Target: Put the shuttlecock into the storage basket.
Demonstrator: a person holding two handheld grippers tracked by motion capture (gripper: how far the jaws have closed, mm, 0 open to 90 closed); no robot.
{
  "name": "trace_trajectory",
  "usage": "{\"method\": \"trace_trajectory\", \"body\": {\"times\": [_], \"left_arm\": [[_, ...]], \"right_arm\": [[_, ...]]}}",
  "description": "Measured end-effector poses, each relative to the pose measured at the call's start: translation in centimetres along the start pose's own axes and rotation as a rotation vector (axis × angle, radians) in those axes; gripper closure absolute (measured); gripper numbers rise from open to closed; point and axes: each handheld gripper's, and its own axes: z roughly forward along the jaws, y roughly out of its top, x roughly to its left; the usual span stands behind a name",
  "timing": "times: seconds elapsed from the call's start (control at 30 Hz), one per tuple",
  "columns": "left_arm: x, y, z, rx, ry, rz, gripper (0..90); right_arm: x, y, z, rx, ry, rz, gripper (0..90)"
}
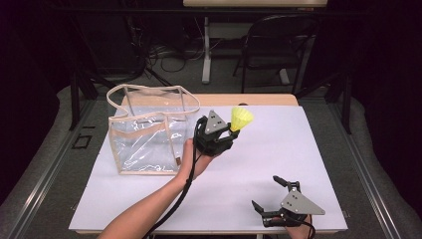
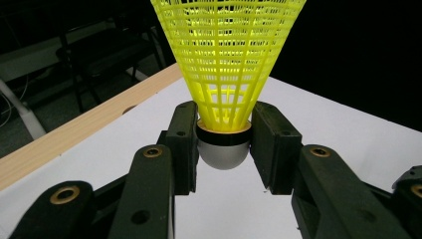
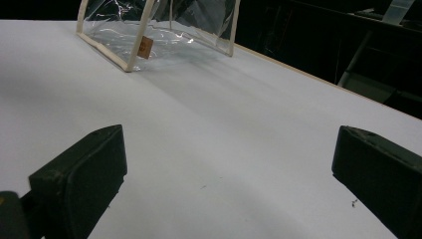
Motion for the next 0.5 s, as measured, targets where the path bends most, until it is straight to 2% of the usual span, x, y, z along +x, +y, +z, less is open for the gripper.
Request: {"method": "trace_trajectory", "body": {"times": [0.5], "left_arm": [[0.93,0.72,-0.79,-0.025,0.018,-0.003,64.5]], "right_arm": [[0.01,0.01,-0.01,0.000,0.000,-0.001,0.4]]}}
